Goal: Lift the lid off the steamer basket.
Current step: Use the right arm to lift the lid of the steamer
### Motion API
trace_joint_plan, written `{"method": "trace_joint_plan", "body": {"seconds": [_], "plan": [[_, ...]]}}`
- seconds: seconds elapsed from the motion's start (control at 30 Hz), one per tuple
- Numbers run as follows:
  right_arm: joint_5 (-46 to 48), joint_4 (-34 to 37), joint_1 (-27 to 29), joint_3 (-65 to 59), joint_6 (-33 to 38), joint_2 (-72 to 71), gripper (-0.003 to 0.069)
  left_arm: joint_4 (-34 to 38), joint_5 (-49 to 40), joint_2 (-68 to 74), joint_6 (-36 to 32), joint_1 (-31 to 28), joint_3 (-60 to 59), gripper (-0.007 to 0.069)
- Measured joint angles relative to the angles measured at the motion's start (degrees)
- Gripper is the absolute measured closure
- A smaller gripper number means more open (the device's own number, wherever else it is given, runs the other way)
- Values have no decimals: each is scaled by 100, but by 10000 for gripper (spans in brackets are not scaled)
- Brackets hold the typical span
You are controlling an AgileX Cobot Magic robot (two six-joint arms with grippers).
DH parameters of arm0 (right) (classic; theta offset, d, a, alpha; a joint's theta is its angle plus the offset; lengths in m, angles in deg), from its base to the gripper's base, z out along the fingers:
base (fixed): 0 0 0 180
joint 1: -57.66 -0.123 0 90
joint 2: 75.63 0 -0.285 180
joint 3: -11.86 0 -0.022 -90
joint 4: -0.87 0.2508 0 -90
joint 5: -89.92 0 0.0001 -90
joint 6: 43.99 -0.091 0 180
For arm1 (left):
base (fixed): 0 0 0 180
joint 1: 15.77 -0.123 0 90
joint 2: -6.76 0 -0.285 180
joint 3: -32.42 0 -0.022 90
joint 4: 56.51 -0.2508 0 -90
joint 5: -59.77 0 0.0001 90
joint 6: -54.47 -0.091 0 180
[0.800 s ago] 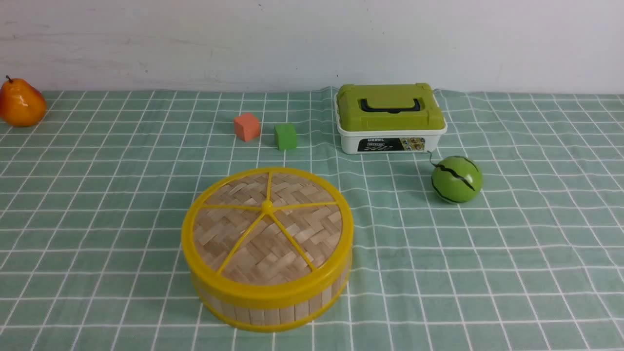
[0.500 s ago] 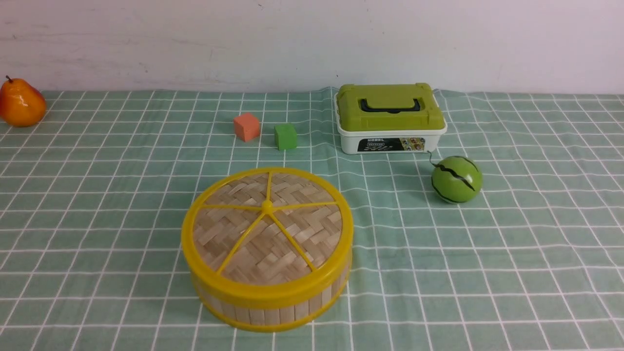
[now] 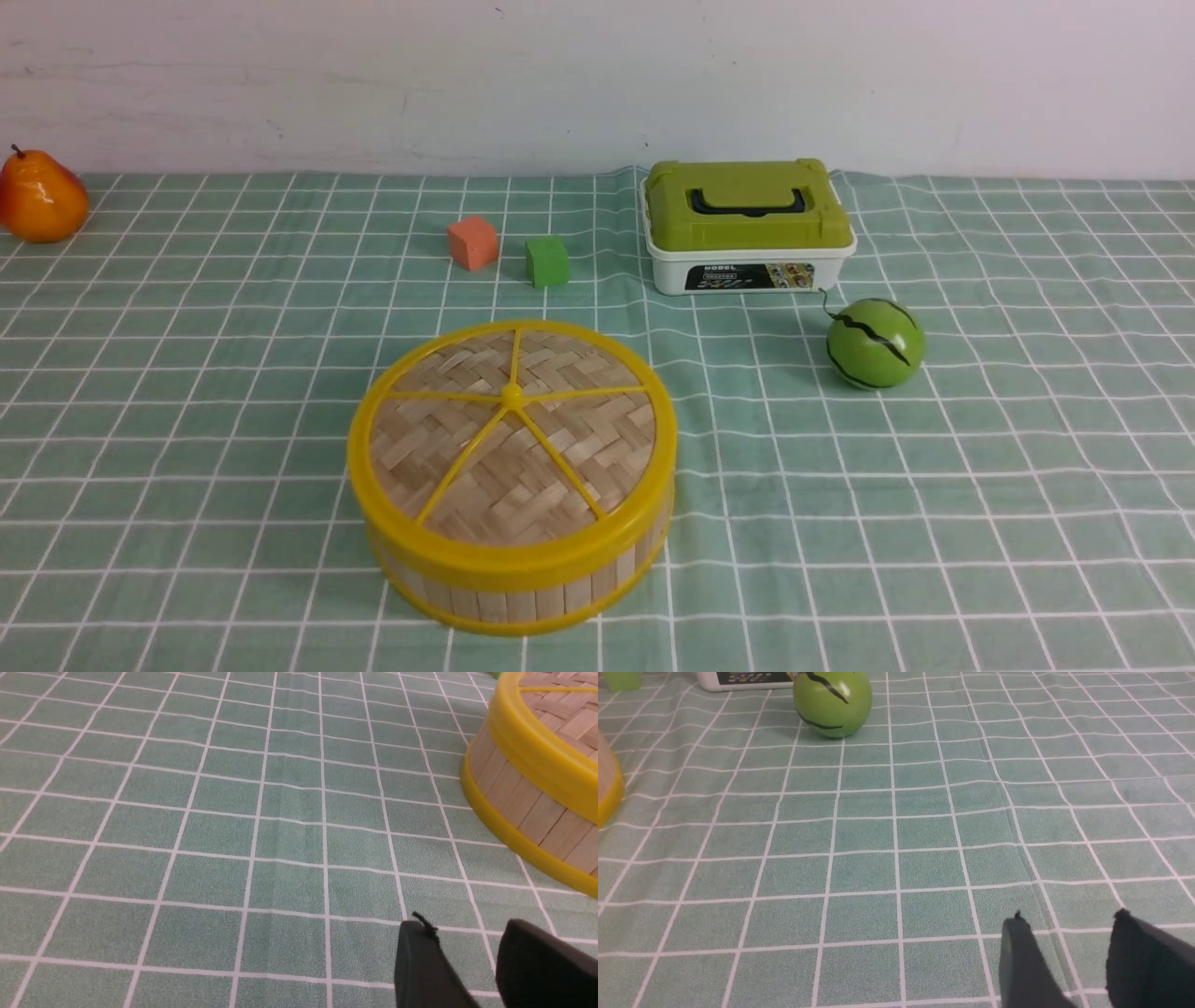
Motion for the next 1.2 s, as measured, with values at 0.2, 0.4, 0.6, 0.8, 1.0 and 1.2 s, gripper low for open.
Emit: {"method": "trace_joint_plan", "body": {"seconds": [0.2,0.4,0.6,0.8,1.0,1.2], "plan": [[0,0,0,0,0,0,418,0,0,0,0,0,0,386],[0,0,0,0,0,0,418,0,0,0,0,0,0,386],[0,0,0,0,0,0,418,0,0,0,0,0,0,386],[0,0,0,0,0,0,418,0,0,0,0,0,0,386],[0,0,0,0,0,0,418,0,0,0,0,0,0,386],[-6,90,0,0,0,0,418,0,0,0,0,0,0,386]]}}
